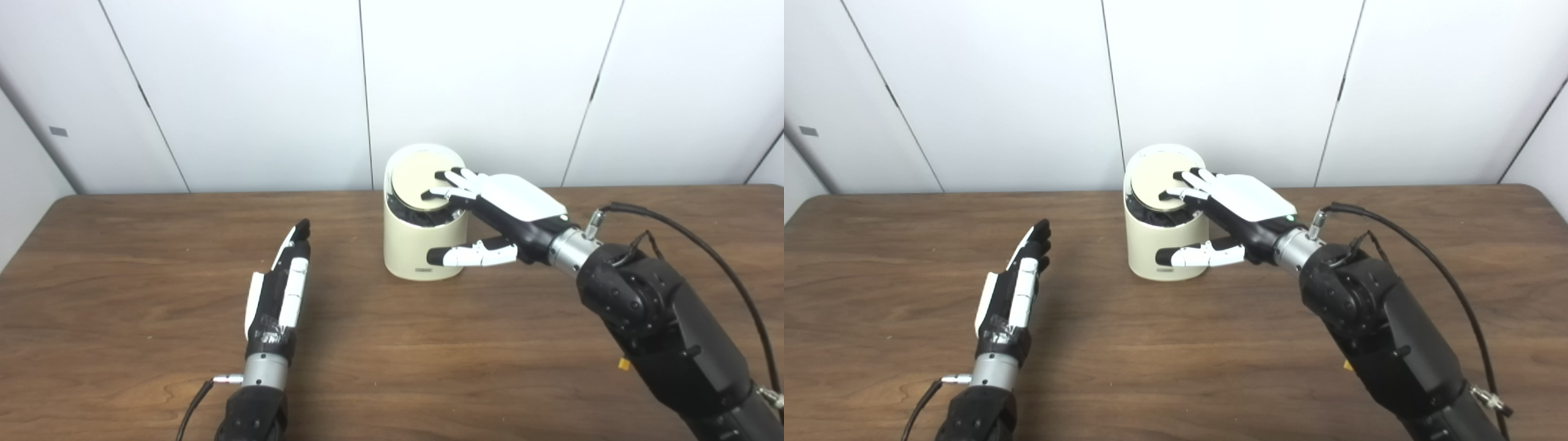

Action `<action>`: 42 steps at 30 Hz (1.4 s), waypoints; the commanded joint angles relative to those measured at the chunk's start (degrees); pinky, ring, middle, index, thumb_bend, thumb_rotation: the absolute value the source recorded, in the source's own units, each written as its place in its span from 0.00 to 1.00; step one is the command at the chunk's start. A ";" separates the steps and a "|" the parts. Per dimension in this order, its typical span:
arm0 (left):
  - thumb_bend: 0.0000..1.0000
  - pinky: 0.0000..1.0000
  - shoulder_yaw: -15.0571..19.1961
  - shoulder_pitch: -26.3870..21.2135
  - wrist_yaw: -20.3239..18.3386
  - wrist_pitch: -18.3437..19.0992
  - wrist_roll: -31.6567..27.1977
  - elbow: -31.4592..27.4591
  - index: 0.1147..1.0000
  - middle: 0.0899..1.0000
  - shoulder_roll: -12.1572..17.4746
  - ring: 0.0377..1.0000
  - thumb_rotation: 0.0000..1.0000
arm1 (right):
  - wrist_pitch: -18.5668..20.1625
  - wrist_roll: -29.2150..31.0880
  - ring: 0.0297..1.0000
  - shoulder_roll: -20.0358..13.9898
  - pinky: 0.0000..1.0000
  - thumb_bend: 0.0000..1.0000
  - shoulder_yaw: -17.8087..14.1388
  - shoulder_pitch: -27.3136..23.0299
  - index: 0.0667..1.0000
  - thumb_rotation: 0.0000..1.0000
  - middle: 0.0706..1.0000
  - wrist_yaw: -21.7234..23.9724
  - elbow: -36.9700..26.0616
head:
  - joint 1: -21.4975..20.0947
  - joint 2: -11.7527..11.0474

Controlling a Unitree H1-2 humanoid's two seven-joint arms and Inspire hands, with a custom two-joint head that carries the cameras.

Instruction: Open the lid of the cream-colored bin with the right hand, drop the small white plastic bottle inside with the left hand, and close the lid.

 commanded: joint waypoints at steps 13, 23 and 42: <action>0.69 0.97 0.01 -1.74 0.34 -1.66 0.87 -1.22 0.93 0.95 -0.53 0.96 0.95 | -0.82 -1.14 1.00 -0.37 1.00 0.57 -0.87 -1.87 0.85 0.95 1.00 -0.08 -1.18 | -0.01 0.22; 0.71 0.97 0.23 -1.96 0.26 -2.04 0.58 -1.18 0.92 0.97 -0.56 0.98 0.95 | -3.46 -4.43 1.00 -0.24 1.00 0.57 0.16 -1.49 0.84 0.92 1.00 -1.86 0.63 | 0.16 0.21; 0.71 0.97 0.30 -2.36 1.03 -2.63 1.32 -1.61 0.92 0.96 -1.21 0.97 0.92 | -1.73 -4.26 1.00 -1.31 1.00 0.62 0.07 -1.81 0.77 1.00 1.00 3.18 0.65 | 0.55 0.17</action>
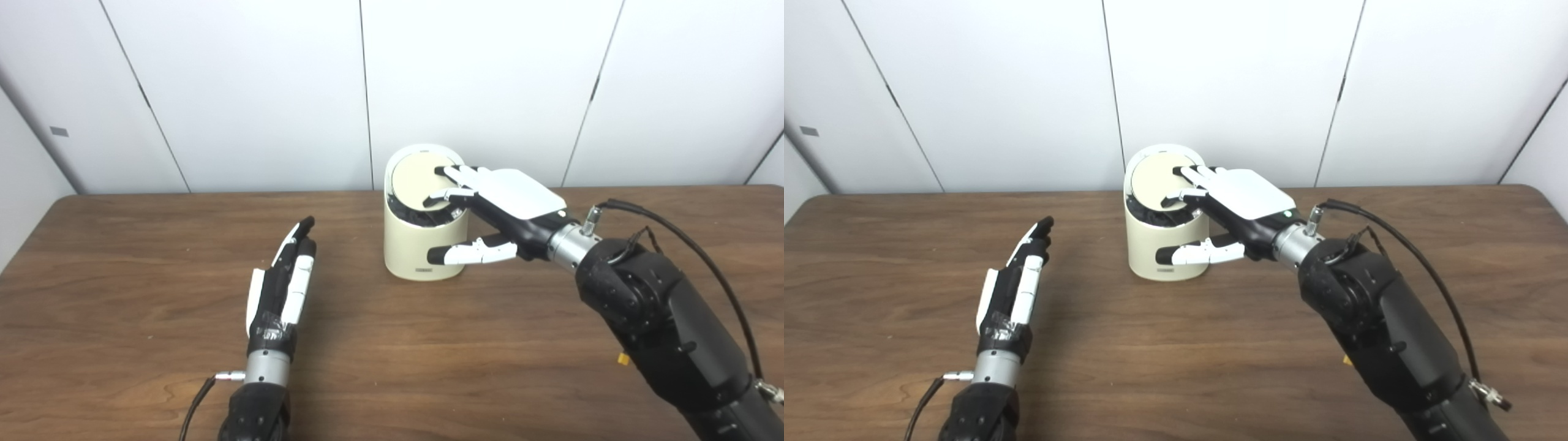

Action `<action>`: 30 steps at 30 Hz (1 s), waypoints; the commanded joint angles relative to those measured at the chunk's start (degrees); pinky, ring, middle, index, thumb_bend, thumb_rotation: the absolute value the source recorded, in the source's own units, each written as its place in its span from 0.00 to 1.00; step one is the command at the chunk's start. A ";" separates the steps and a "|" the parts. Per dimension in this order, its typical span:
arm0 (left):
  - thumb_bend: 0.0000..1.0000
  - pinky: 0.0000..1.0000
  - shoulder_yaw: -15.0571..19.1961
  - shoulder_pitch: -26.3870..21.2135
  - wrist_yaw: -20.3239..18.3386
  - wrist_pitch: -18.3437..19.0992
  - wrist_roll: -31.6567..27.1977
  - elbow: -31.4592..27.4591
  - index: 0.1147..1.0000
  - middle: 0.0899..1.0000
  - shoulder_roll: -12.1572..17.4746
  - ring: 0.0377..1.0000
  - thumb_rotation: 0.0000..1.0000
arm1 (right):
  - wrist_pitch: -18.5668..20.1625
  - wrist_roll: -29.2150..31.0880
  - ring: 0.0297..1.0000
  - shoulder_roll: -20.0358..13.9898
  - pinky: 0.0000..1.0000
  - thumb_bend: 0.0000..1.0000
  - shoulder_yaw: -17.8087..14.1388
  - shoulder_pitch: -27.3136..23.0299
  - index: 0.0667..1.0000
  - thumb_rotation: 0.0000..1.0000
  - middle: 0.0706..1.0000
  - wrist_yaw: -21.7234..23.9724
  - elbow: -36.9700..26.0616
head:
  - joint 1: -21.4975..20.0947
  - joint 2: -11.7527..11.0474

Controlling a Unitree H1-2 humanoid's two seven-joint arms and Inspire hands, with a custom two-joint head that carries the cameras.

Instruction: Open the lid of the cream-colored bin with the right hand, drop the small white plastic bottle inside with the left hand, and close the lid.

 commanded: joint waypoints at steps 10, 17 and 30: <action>0.70 1.00 -0.02 -1.88 0.32 -2.25 0.25 -1.67 0.92 0.96 -0.13 0.98 0.93 | 0.04 0.89 1.00 0.75 1.00 0.60 -2.17 0.17 0.87 1.00 1.00 -2.04 -0.65 | 0.07 -0.13; 0.67 1.00 0.67 -1.85 0.79 -1.38 0.86 -1.72 0.92 0.98 0.27 0.99 0.92 | -1.57 3.17 1.00 4.09 1.00 0.56 -8.14 2.22 0.96 0.98 1.00 -11.30 -0.54 | -0.12 -0.17; 0.67 0.97 1.81 -1.93 -0.41 -1.33 -0.55 -1.51 0.94 0.98 1.42 0.98 0.92 | -0.04 12.61 1.00 3.43 0.93 0.50 -17.46 9.15 0.99 0.98 0.99 -14.94 -3.89 | -1.47 0.09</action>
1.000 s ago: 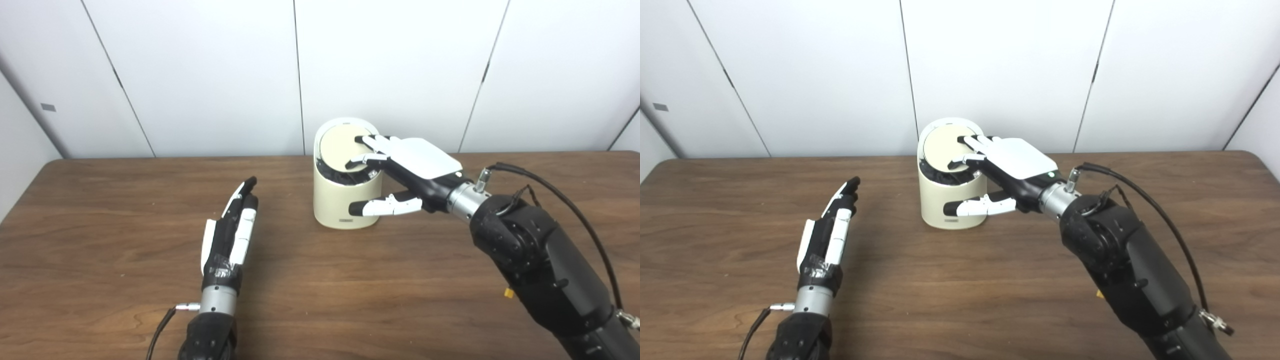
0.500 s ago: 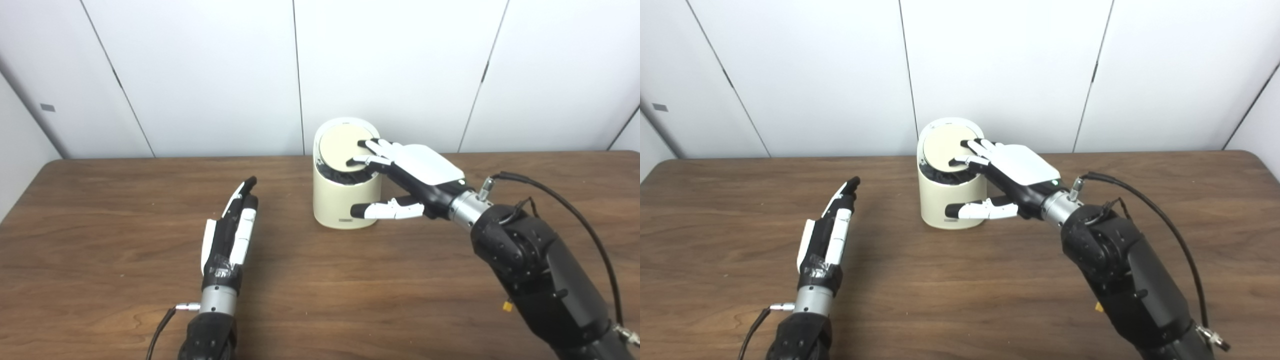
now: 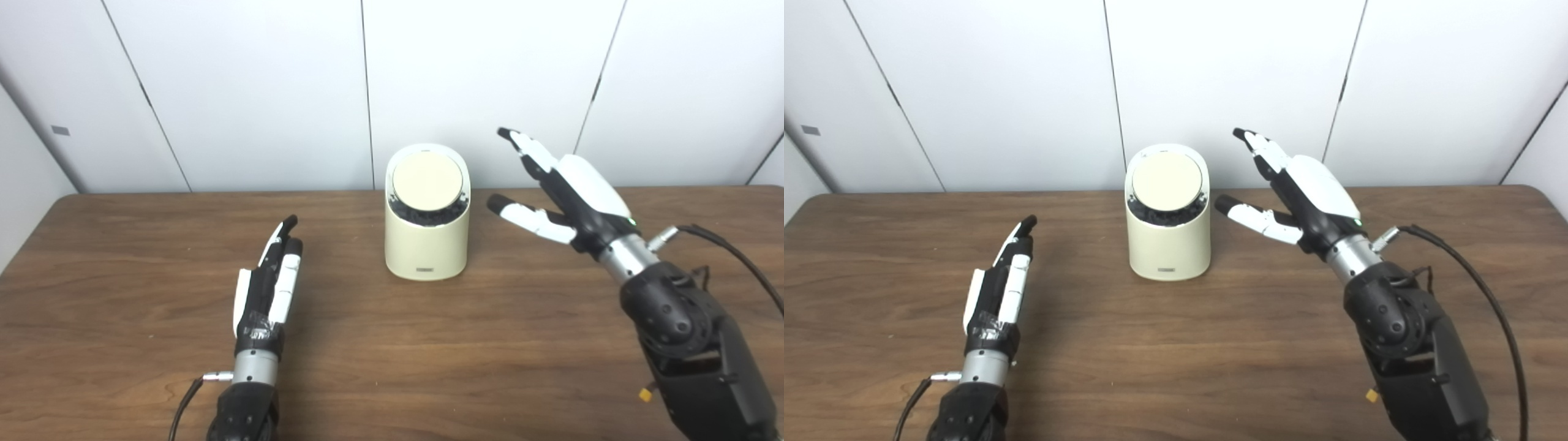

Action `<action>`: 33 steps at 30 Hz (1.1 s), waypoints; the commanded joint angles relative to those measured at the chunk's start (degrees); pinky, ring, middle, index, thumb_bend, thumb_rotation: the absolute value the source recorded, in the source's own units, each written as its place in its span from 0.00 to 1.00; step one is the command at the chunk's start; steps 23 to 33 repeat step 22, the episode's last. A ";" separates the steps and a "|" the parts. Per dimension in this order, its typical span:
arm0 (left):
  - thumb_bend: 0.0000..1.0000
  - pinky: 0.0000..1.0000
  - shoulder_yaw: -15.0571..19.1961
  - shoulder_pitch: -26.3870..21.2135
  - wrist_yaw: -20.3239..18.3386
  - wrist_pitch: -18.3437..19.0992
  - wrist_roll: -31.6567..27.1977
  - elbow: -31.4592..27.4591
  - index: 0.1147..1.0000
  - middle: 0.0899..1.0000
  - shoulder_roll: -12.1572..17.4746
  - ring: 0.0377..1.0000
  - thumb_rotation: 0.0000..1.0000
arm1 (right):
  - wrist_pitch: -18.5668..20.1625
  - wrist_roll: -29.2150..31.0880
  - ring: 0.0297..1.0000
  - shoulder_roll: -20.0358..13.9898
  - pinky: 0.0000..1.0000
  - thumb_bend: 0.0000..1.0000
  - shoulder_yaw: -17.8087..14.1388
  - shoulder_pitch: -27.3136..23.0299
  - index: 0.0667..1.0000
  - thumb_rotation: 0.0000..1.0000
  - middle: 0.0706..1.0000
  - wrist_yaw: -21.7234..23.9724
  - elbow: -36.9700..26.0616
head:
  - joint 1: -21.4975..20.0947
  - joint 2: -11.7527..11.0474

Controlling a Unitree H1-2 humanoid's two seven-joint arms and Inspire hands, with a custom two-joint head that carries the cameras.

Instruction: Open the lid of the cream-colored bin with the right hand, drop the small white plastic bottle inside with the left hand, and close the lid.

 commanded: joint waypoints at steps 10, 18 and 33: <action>0.65 0.90 0.89 -0.73 -2.61 -0.03 -4.96 -2.30 0.93 0.95 1.14 0.93 0.88 | 7.12 16.26 0.95 4.11 0.90 0.52 -8.59 7.23 0.94 1.00 0.96 -1.96 -3.06 | -1.67 1.26; 0.55 0.93 0.81 2.07 -5.71 2.42 -10.17 -3.61 0.97 0.98 1.81 0.96 0.88 | 13.72 29.65 0.97 12.10 0.96 0.60 -13.15 11.88 0.92 0.95 0.95 -4.72 -4.73 | -1.48 1.14; 0.52 0.96 1.40 3.55 -5.51 1.02 -11.07 -3.60 0.99 1.00 1.65 0.98 0.88 | 12.72 29.43 0.97 12.96 0.93 0.57 -12.04 13.61 0.93 0.98 0.95 -6.52 -4.52 | -0.61 1.38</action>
